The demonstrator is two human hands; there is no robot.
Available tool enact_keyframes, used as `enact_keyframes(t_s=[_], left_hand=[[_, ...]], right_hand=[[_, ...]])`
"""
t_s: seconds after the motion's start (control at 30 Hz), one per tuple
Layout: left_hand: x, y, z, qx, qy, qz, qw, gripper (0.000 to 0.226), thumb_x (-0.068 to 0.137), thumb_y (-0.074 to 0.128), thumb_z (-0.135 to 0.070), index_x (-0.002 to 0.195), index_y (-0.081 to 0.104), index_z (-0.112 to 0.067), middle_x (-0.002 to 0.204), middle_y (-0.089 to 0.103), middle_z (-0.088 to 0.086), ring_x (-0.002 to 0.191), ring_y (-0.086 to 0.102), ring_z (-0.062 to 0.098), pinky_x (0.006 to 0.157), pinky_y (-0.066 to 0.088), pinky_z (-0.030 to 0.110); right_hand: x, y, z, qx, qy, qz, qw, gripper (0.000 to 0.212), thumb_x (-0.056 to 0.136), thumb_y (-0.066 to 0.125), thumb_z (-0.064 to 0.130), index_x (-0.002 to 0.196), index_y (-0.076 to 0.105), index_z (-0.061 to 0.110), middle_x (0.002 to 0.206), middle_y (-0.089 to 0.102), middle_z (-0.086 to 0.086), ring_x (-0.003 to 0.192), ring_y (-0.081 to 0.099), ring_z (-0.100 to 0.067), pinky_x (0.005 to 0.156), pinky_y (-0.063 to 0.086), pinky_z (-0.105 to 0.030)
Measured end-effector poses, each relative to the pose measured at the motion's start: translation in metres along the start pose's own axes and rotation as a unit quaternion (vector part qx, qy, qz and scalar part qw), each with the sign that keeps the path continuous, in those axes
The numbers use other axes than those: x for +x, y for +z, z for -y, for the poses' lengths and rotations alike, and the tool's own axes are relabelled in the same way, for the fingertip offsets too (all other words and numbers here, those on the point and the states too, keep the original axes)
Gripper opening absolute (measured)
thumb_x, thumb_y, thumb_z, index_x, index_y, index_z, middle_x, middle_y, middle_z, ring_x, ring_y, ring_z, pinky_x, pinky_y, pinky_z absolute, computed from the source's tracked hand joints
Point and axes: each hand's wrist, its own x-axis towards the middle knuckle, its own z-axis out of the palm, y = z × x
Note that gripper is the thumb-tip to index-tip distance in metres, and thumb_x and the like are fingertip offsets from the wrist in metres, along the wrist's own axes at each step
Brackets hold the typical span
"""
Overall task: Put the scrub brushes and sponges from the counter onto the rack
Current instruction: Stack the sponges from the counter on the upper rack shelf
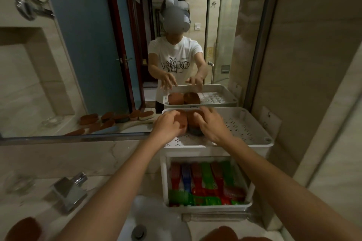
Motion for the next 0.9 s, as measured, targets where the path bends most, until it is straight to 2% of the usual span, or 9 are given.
enact_keyframes(t_s=[0.13,0.27,0.33,0.43,0.53,0.63,0.7,0.73,0.9], left_hand=[[-0.039,-0.012,-0.001,-0.065,-0.016,-0.073,0.995,0.04,0.093,0.038,0.0,0.127,0.055,-0.01,0.136,0.053,0.008,0.124,0.05,0.022,0.101,0.041,0.033],[-0.098,-0.026,0.023,-0.112,-0.054,-0.119,0.985,0.034,0.093,0.04,-0.002,0.121,0.058,-0.008,0.125,0.062,0.01,0.114,0.056,0.021,0.09,0.042,0.028],[-0.139,-0.025,0.054,-0.101,-0.096,-0.123,0.983,0.033,0.092,0.041,-0.005,0.121,0.058,-0.007,0.124,0.063,0.01,0.116,0.057,0.025,0.09,0.041,0.024],[-0.206,-0.013,0.117,-0.088,-0.181,-0.086,0.976,0.034,0.092,0.04,-0.004,0.12,0.058,-0.004,0.126,0.062,0.012,0.117,0.056,0.026,0.089,0.037,0.021],[-0.271,-0.001,0.178,-0.051,-0.275,-0.032,0.96,0.036,0.093,0.039,-0.006,0.124,0.057,-0.006,0.133,0.057,0.013,0.123,0.051,0.029,0.099,0.038,0.027],[-0.324,0.008,0.227,-0.039,-0.357,0.016,0.933,0.037,0.091,0.039,-0.004,0.123,0.058,-0.006,0.134,0.056,0.013,0.124,0.05,0.03,0.102,0.038,0.029],[-0.353,0.012,0.248,-0.034,-0.389,0.04,0.92,0.031,0.091,0.038,-0.003,0.109,0.063,-0.008,0.124,0.059,0.012,0.116,0.054,0.028,0.096,0.04,0.029],[-0.365,0.014,0.256,-0.024,-0.397,0.048,0.916,0.027,0.092,0.039,-0.004,0.102,0.064,-0.009,0.118,0.06,0.014,0.111,0.055,0.027,0.092,0.04,0.029],[-0.402,0.023,0.286,0.006,-0.44,0.023,0.898,0.03,0.09,0.055,-0.009,0.12,0.056,-0.004,0.134,0.046,0.018,0.118,0.051,0.032,0.1,0.042,0.036]], right_hand=[[-0.047,0.007,0.024,0.056,-0.094,-0.131,0.985,0.033,0.094,0.044,0.014,0.125,0.051,0.006,0.125,0.052,-0.013,0.114,0.051,-0.025,0.093,0.037,-0.025],[-0.105,0.034,0.05,0.152,-0.114,-0.171,0.967,0.027,0.088,0.048,0.003,0.113,0.056,0.0,0.11,0.057,-0.016,0.095,0.057,-0.025,0.084,0.045,-0.032],[-0.142,0.064,0.064,0.178,-0.112,-0.157,0.965,0.025,0.083,0.048,0.001,0.105,0.059,-0.003,0.101,0.06,-0.018,0.086,0.057,-0.025,0.077,0.042,-0.027],[-0.209,0.126,0.081,0.216,-0.026,-0.04,0.975,0.021,0.085,0.05,0.001,0.103,0.06,-0.001,0.098,0.063,-0.017,0.086,0.057,-0.023,0.073,0.036,-0.021],[-0.27,0.188,0.093,0.224,0.048,0.098,0.969,0.027,0.087,0.049,0.004,0.113,0.058,0.004,0.103,0.065,-0.016,0.091,0.06,-0.026,0.084,0.045,-0.027],[-0.32,0.24,0.103,0.17,0.057,0.211,0.961,0.032,0.09,0.05,0.009,0.121,0.054,0.008,0.117,0.061,-0.015,0.104,0.06,-0.028,0.094,0.046,-0.034],[-0.345,0.265,0.106,0.113,0.035,0.281,0.952,0.035,0.092,0.05,0.015,0.126,0.05,0.01,0.127,0.054,-0.013,0.114,0.054,-0.027,0.099,0.042,-0.032],[-0.354,0.274,0.106,0.077,0.019,0.309,0.948,0.037,0.092,0.05,0.018,0.128,0.048,0.011,0.13,0.05,-0.014,0.118,0.05,-0.028,0.1,0.04,-0.032],[-0.371,0.294,0.104,-0.058,0.015,0.34,0.939,0.045,0.09,0.052,0.019,0.134,0.04,0.012,0.133,0.043,-0.016,0.121,0.043,-0.033,0.099,0.04,-0.039]])
